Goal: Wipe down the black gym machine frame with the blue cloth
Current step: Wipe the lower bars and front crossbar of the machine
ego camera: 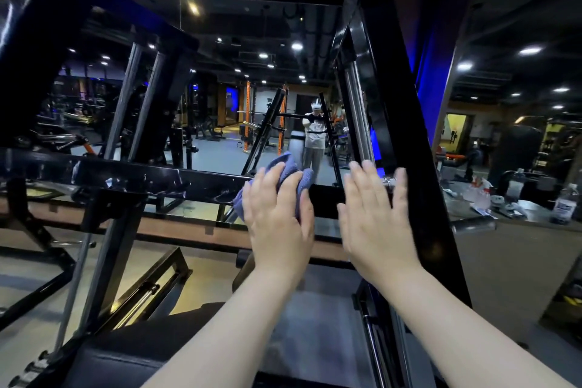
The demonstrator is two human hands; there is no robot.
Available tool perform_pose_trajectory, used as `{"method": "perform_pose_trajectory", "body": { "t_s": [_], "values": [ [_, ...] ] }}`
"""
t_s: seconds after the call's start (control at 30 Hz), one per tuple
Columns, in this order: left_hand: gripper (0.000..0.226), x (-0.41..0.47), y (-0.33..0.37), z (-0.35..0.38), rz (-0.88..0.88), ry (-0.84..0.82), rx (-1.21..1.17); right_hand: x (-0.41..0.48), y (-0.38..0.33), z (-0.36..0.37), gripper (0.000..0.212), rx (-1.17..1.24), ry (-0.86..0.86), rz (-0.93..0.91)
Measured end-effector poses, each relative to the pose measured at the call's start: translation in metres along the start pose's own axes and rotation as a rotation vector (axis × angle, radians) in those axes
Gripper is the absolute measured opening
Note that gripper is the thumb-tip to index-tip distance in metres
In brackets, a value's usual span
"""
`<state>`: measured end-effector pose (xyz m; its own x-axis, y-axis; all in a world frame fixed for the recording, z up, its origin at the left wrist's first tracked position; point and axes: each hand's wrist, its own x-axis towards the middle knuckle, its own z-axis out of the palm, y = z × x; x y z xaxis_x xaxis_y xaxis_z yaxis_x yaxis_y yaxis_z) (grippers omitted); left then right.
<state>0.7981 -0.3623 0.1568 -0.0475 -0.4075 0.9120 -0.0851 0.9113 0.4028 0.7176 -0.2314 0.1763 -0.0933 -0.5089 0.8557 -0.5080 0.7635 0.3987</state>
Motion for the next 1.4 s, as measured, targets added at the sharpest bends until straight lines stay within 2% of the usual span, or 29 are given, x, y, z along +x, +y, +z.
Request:
{"method": "perform_pose_trajectory", "body": {
  "t_s": [0.1,0.23,0.27,0.3,0.4,0.47,0.53,0.63,0.7,0.77,0.87,0.93,1.0,1.1,1.17,1.27,1.4],
  "values": [
    [0.032,-0.004,0.018,0.007,-0.011,-0.033,-0.056,0.019,-0.011,0.009,0.053,0.124,-0.008,0.007],
    [0.03,0.004,-0.01,-0.007,0.271,-0.061,0.001,0.024,-0.016,0.014,0.051,0.264,0.018,0.107],
    [0.03,0.005,-0.02,-0.011,0.285,-0.04,0.03,0.022,-0.017,0.015,0.05,0.283,0.04,0.11],
    [0.031,0.006,-0.028,-0.013,0.235,-0.002,0.039,0.022,-0.018,0.015,0.049,0.297,0.052,0.11],
    [0.033,0.007,-0.028,-0.007,-0.105,0.132,-0.029,0.024,-0.017,0.015,0.048,0.312,0.054,0.115],
    [0.033,0.008,-0.011,0.001,-0.23,0.154,-0.084,0.023,-0.016,0.016,0.047,0.318,0.07,0.114],
    [0.032,0.003,0.005,0.006,-0.132,0.086,-0.105,0.022,-0.014,0.018,0.045,0.319,0.088,0.108],
    [0.032,-0.008,0.002,0.004,0.243,-0.073,-0.097,0.019,-0.01,0.021,0.044,0.32,0.109,0.085],
    [0.032,0.0,-0.018,-0.003,0.367,-0.101,-0.056,0.02,-0.011,0.02,0.045,0.324,0.108,0.087],
    [0.031,0.007,-0.035,-0.011,0.307,-0.054,-0.004,0.021,-0.014,0.018,0.045,0.326,0.093,0.103],
    [0.034,0.014,-0.034,-0.013,-0.065,0.078,-0.032,0.02,-0.02,0.018,0.046,0.339,0.073,0.114],
    [0.035,0.015,-0.017,-0.007,-0.202,0.111,-0.081,0.02,-0.02,0.018,0.046,0.333,0.082,0.116],
    [0.035,0.006,-0.006,-0.003,-0.153,0.075,-0.097,0.019,-0.018,0.02,0.045,0.328,0.099,0.113],
    [0.034,-0.021,-0.016,-0.003,0.058,-0.017,-0.066,0.018,-0.018,0.021,0.045,0.328,0.116,0.114],
    [0.035,-0.037,-0.03,-0.007,0.132,-0.057,-0.066,0.018,-0.018,0.021,0.044,0.326,0.12,0.115],
    [0.032,-0.032,-0.036,-0.012,0.141,-0.076,-0.067,0.018,-0.018,0.022,0.044,0.328,0.129,0.117],
    [0.029,0.024,-0.015,-0.012,0.038,-0.063,-0.006,0.02,-0.019,0.021,0.045,0.329,0.119,0.119]
  ]
}}
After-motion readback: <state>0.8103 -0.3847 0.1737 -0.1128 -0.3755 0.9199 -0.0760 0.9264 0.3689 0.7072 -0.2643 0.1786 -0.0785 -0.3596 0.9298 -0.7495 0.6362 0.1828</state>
